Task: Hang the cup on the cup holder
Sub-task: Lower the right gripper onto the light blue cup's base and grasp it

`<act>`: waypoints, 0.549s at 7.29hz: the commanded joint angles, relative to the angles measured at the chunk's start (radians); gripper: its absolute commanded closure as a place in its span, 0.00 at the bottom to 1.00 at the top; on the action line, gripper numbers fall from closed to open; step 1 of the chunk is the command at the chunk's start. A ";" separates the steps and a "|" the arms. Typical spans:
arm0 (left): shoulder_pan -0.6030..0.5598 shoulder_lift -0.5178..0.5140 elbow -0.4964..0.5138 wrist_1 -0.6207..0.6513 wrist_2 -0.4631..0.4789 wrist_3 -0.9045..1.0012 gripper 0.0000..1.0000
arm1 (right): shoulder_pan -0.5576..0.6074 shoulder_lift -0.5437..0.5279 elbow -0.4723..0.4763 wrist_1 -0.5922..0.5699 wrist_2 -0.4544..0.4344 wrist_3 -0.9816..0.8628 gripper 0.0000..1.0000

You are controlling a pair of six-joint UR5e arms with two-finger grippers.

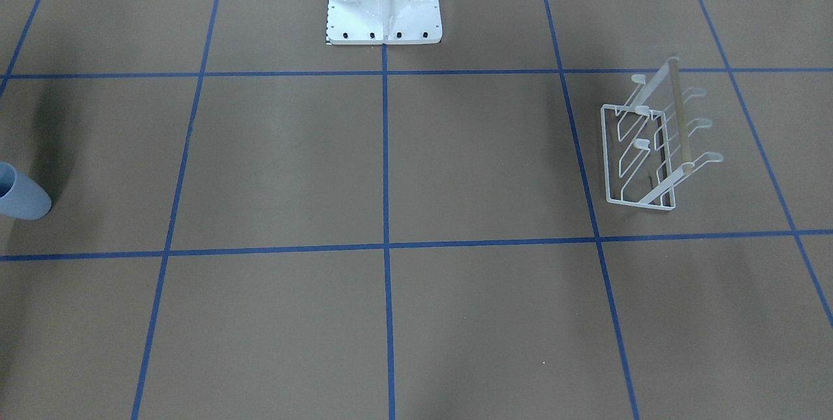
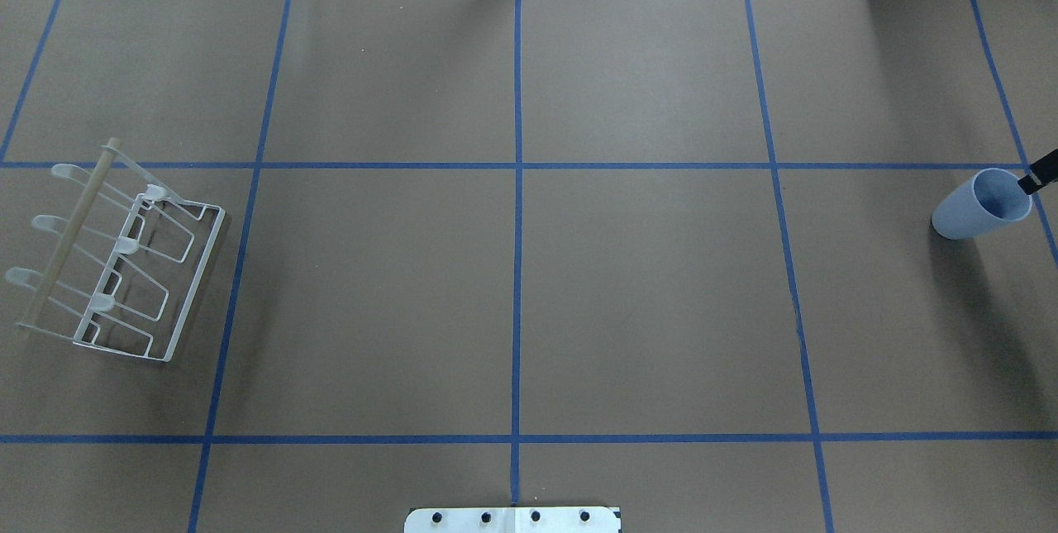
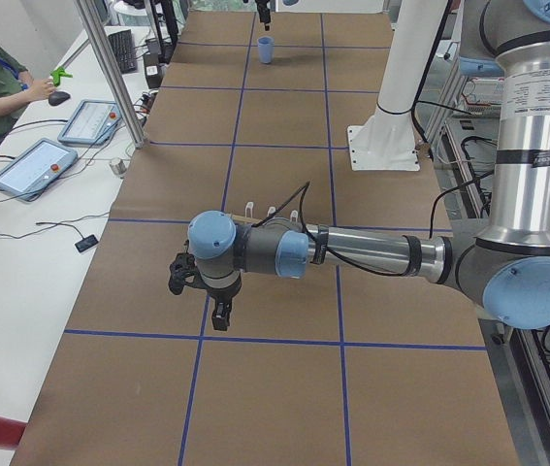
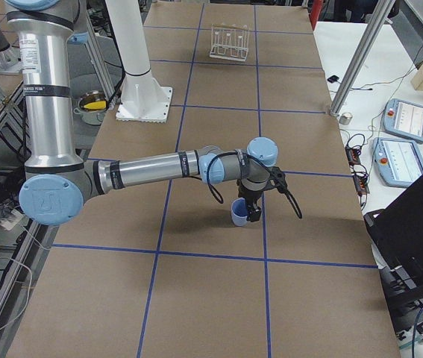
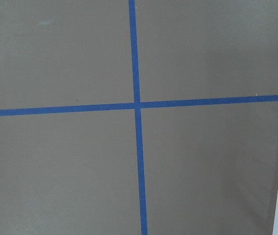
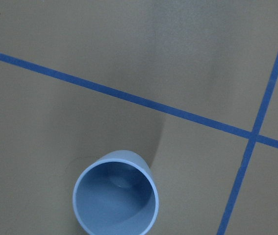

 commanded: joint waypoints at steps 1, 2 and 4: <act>0.000 -0.001 -0.006 0.000 0.000 -0.003 0.01 | -0.024 0.020 -0.054 0.005 -0.002 -0.003 0.00; 0.000 -0.001 -0.006 0.000 -0.002 -0.005 0.01 | -0.026 0.038 -0.084 0.005 -0.002 -0.004 0.00; 0.000 -0.001 -0.006 0.000 -0.002 -0.008 0.01 | -0.036 0.064 -0.132 0.005 -0.002 -0.004 0.00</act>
